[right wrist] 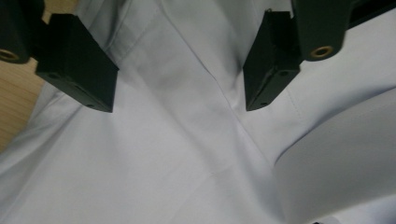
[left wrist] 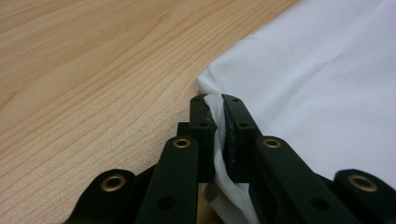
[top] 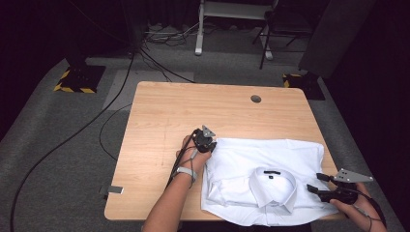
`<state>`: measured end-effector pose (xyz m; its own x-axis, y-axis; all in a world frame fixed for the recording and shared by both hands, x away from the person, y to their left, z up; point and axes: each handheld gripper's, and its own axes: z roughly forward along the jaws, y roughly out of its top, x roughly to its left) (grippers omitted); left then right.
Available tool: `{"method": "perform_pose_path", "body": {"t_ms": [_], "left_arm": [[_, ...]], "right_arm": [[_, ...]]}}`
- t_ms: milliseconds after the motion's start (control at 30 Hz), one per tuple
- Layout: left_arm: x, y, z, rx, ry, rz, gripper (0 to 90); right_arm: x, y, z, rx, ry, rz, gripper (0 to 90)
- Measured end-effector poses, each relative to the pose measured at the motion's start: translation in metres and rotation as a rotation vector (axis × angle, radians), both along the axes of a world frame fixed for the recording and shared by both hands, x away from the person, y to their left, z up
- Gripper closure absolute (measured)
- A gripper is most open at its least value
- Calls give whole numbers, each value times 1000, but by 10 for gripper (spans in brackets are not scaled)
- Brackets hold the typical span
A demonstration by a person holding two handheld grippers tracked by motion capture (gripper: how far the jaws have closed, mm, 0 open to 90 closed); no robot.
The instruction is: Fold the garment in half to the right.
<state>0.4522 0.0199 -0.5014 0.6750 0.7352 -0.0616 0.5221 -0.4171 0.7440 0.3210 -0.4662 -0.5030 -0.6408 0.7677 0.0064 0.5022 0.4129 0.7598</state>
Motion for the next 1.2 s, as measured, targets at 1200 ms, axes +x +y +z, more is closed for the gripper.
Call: {"method": "perform_pose_path", "body": {"t_ms": [1200], "left_arm": [[-8,-10,0,0,3,13,836]], "right_arm": [[-16,49,104,103,-98,-55,191]]}}
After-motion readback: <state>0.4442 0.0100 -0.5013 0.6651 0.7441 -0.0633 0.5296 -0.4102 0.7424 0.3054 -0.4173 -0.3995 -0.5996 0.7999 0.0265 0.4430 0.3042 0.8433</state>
